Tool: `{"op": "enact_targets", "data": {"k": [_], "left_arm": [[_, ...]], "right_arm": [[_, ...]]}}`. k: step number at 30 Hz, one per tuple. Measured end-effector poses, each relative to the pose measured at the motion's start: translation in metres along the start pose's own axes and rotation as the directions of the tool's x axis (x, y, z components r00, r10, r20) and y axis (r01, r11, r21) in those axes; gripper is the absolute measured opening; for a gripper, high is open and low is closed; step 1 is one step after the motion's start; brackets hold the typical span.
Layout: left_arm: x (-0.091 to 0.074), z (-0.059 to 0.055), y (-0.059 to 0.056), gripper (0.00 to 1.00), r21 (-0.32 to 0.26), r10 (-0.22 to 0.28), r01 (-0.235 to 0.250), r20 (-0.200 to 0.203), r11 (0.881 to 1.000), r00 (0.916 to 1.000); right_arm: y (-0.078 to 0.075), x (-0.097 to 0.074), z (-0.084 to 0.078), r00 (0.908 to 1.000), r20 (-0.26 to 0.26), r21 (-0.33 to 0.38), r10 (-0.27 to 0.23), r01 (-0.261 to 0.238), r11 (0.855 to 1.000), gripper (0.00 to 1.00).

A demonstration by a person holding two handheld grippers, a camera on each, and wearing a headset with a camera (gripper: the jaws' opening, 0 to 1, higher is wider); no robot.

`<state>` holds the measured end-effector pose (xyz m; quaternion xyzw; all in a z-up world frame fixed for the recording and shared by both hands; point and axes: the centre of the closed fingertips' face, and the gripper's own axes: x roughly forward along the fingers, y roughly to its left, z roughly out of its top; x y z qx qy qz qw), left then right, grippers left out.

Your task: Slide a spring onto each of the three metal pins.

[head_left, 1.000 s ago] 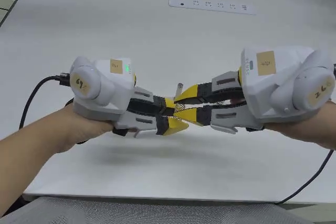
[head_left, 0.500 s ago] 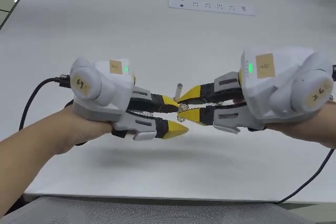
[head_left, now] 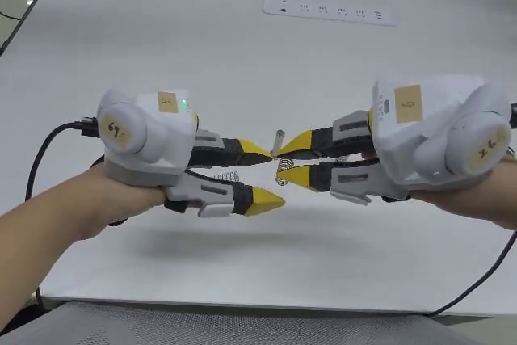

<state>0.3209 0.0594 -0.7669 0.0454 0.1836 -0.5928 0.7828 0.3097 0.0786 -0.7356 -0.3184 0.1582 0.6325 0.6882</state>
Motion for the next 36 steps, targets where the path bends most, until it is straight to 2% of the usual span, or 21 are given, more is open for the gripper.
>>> {"op": "enact_targets", "data": {"k": [4, 9, 12, 15, 17, 20, 24, 28, 30, 32, 36], "left_arm": [[-0.003, 0.001, 0.0, 0.33, -0.002, 0.001, -0.001, 0.006, 1.0, 1.0], [-0.009, 0.002, 0.002, 0.39, -0.013, 0.022, -0.022, 0.022, 1.0, 0.9995], [-0.011, -0.001, 0.001, 0.42, -0.014, 0.024, -0.024, 0.015, 1.0, 0.9996], [-0.015, 0.002, 0.002, 0.46, -0.026, 0.034, -0.034, 0.035, 0.999, 0.9988], [-0.017, 0.008, 0.001, 0.47, -0.061, 0.035, -0.03, 0.075, 0.998, 0.9966], [-0.018, 0.008, 0.003, 0.52, -0.042, 0.049, -0.046, 0.07, 0.998, 0.9964], [-0.025, 0.005, 0.006, 0.58, -0.055, 0.062, -0.058, 0.078, 0.997, 0.995], [-0.036, 0.003, 0.013, 0.64, -0.056, 0.107, -0.102, 0.086, 0.993, 0.9906], [-0.04, 0.002, 0.015, 0.66, -0.055, 0.121, -0.117, 0.091, 0.992, 0.9885], [-0.043, -0.001, 0.017, 0.67, -0.047, 0.133, -0.13, 0.078, 0.99, 0.988], [-0.049, -0.002, 0.021, 0.74, -0.051, 0.163, -0.158, 0.088, 0.986, 0.9827]], "right_arm": [[-0.003, 0.0, -0.001, 0.9999, -0.007, -0.006, -0.012, 0.012, 1.0, 0.07], [-0.005, 0.0, -0.004, 0.9997, -0.017, -0.006, -0.019, 0.019, 1.0, 0.07], [-0.007, 0.0, -0.005, 0.9994, -0.018, 0.004, -0.028, 0.028, 1.0, 0.07], [-0.008, 0.0, -0.006, 0.9993, -0.02, 0.012, -0.033, 0.033, 0.999, 0.07], [-0.008, 0.0, -0.005, 0.9993, -0.018, 0.015, -0.033, 0.034, 0.999, 0.07], [-0.007, 0.001, -0.006, 0.9992, -0.022, 0.009, -0.033, 0.033, 0.999, 0.07], [-0.007, 0.002, -0.007, 0.9991, -0.024, 0.013, -0.034, 0.034, 0.999, 0.07], [-0.01, 0.002, -0.008, 0.9988, -0.026, 0.013, -0.04, 0.041, 0.999, 0.07], [-0.01, 0.002, -0.009, 0.9988, -0.027, 0.012, -0.042, 0.042, 0.999, 0.07], [-0.011, 0.003, -0.009, 0.9987, -0.03, 0.012, -0.04, 0.041, 0.999, 0.07], [-0.011, 0.003, -0.009, 0.9986, -0.029, 0.012, -0.043, 0.044, 0.999, 0.07]]}}
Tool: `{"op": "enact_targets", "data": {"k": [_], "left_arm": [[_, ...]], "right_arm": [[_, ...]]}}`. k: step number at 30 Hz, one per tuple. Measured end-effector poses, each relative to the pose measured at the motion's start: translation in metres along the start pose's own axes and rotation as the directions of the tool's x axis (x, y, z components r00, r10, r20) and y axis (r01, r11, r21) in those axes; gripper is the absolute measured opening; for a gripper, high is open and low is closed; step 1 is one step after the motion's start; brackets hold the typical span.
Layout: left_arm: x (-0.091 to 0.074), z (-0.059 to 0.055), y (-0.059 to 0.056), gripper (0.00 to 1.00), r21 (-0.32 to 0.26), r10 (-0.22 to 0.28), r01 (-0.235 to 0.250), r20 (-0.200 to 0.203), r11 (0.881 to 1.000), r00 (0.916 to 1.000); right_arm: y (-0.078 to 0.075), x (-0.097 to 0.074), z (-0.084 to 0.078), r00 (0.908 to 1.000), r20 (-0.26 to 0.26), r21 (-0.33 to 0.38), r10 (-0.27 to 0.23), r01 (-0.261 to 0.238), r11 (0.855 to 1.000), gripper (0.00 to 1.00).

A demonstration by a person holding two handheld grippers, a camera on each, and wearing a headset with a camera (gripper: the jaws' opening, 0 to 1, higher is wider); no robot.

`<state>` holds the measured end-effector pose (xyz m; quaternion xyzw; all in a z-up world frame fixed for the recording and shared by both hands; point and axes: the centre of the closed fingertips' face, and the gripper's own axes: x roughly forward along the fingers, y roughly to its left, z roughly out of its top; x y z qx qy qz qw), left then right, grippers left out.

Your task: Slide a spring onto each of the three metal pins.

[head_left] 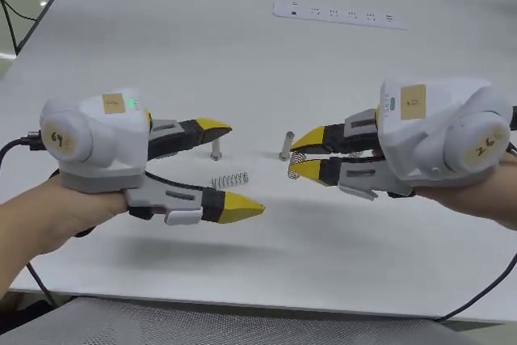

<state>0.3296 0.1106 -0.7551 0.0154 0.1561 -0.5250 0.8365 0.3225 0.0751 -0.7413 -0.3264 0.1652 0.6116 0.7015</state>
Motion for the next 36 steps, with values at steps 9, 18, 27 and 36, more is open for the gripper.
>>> {"op": "enact_targets", "data": {"k": [9, 18, 27, 36], "left_arm": [[-0.009, -0.004, 0.011, 0.89, -0.005, 0.063, -0.063, 0.003, 0.998, 0.998], [-0.021, -0.003, 0.023, 0.98, -0.023, 0.103, -0.103, 0.01, 0.994, 0.9946], [-0.032, -0.01, 0.028, 0.98, -0.019, 0.119, -0.119, -0.004, 0.993, 0.9929], [-0.039, -0.013, 0.031, 0.98, -0.029, 0.131, -0.131, -0.005, 0.991, 0.9914]], "right_arm": [[-0.004, -0.001, -0.005, 0.9998, -0.009, 0.007, -0.016, 0.017, 1.0, 0.07], [-0.005, -0.001, -0.005, 0.9997, -0.01, 0.011, -0.021, 0.021, 1.0, 0.07], [-0.009, -0.002, -0.005, 0.9994, -0.007, 0.04, -0.033, 0.033, 0.999, 0.07], [-0.019, -0.001, -0.008, 0.9989, -0.014, 0.079, -0.045, 0.046, 0.996, 0.07]]}}
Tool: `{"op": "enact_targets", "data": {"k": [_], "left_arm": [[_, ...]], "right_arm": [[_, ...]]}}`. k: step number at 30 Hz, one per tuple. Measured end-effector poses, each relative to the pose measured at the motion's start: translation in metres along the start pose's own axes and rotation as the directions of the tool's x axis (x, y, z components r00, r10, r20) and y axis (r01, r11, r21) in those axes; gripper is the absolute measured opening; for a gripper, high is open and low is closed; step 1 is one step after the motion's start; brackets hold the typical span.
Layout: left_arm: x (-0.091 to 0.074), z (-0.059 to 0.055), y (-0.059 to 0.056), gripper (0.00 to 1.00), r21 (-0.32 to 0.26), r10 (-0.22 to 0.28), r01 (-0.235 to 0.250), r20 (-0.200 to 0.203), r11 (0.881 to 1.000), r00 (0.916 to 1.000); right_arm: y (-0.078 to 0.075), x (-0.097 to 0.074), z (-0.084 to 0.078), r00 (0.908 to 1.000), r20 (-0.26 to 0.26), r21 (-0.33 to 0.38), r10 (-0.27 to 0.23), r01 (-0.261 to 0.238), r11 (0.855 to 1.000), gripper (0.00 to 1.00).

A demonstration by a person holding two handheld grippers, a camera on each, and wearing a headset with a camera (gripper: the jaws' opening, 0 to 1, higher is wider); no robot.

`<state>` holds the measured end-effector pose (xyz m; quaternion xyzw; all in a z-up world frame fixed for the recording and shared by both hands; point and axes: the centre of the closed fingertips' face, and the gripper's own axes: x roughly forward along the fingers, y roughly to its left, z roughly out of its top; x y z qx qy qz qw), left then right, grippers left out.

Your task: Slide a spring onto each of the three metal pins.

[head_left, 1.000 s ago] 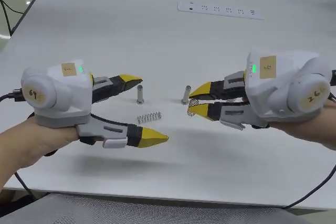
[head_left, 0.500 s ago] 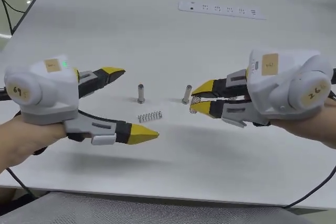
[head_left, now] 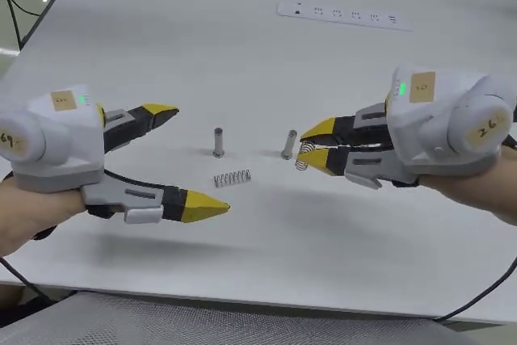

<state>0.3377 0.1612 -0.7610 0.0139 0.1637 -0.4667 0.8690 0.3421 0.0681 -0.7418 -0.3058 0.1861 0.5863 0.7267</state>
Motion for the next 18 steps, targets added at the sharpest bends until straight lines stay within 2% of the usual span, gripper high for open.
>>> {"op": "enact_targets", "data": {"k": [5, 8, 18], "left_arm": [[-0.003, -0.001, 0.001, 0.98, -0.004, 0.003, -0.003, 0.0, 1.0, 1.0], [-0.004, -0.002, 0.002, 0.98, -0.009, 0.005, -0.005, -0.001, 1.0, 1.0], [-0.007, -0.003, 0.004, 0.98, -0.012, 0.007, -0.007, -0.008, 1.0, 0.9999]], "right_arm": [[-0.009, 0.0, 0.004, 0.9998, 0.014, 0.038, -0.012, 0.011, 0.999, 0.07], [-0.015, 0.002, 0.001, 0.9999, 0.008, 0.123, -0.006, 0.005, 0.992, 0.07], [-0.022, 0.003, 0.003, 0.9999, 0.001, 0.133, 0.013, -0.013, 0.991, 0.07]]}}
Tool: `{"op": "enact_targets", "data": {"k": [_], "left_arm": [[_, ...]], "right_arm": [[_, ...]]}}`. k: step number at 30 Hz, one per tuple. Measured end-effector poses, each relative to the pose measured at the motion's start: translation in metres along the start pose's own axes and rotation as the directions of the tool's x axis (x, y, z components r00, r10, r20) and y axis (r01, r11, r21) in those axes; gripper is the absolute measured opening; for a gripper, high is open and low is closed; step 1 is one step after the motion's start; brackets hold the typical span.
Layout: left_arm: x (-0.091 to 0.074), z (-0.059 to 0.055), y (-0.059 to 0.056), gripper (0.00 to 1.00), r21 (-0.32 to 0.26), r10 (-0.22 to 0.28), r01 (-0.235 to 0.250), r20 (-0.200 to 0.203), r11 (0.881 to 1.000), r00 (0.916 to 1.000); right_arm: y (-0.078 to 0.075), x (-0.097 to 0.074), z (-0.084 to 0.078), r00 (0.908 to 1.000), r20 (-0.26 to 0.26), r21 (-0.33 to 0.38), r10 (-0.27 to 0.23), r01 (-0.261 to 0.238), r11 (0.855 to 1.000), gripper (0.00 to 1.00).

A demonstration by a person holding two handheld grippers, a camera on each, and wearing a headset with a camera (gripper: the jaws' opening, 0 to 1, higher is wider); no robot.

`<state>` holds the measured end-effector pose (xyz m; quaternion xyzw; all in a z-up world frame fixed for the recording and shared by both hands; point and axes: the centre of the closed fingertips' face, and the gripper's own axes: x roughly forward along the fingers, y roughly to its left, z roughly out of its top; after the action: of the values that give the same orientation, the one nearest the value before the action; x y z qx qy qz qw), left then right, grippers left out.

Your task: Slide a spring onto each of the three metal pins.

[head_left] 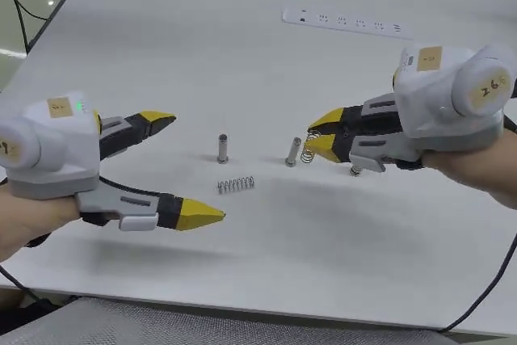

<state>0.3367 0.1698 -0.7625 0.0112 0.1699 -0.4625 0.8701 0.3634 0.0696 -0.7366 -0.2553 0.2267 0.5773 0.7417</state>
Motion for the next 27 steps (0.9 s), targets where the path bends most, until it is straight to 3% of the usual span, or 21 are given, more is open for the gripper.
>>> {"op": "enact_targets", "data": {"k": [15, 27], "left_arm": [[-0.005, -0.001, 0.005, 0.98, -0.006, 0.015, -0.015, 0.001, 1.0, 0.9999], [-0.01, -0.001, 0.009, 0.98, -0.011, 0.028, -0.028, 0.005, 1.0, 0.9996]], "right_arm": [[-0.025, 0.009, 0.013, 0.9997, 0.004, -0.006, -0.025, 0.025, 1.0, 0.07], [-0.04, 0.014, 0.005, 0.9987, -0.016, 0.025, -0.048, 0.048, 0.999, 0.07]]}}
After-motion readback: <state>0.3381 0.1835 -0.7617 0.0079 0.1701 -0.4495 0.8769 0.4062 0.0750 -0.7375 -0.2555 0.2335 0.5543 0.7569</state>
